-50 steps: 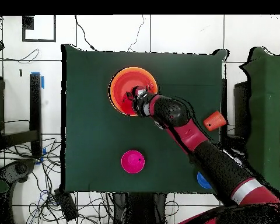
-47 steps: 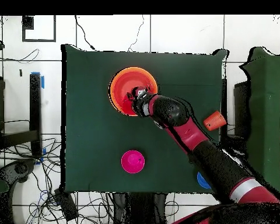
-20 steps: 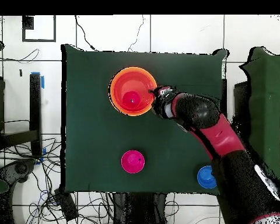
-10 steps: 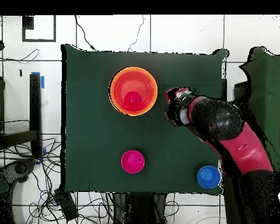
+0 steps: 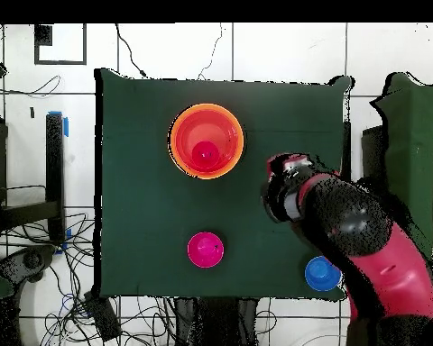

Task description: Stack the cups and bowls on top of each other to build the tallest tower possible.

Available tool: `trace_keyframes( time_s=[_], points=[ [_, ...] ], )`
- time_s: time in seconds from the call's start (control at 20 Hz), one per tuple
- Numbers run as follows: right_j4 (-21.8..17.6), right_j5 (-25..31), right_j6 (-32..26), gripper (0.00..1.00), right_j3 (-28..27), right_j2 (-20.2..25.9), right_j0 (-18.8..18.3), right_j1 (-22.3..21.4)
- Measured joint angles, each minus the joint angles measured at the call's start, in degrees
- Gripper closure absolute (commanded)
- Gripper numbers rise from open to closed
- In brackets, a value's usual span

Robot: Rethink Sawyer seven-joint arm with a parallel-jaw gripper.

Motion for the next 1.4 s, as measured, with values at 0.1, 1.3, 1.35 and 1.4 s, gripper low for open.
trace_keyframes(
  time_s=[0.1, 1.3, 1.35, 1.4],
  points=[
    [-0.01, 0.68, 0.19, 0.00, 1.16, -2.94, 1.70, -2.35],
    [-3.95, -3.52, 0.73, 0.00, 10.37, -14.15, -11.33, -8.58],
    [-4.14, -4.87, 0.73, 0.00, 10.90, -13.86, -12.05, -8.16],
    [-4.27, -5.70, 0.73, 0.00, 11.24, -13.63, -12.51, -7.83]
  ],
)
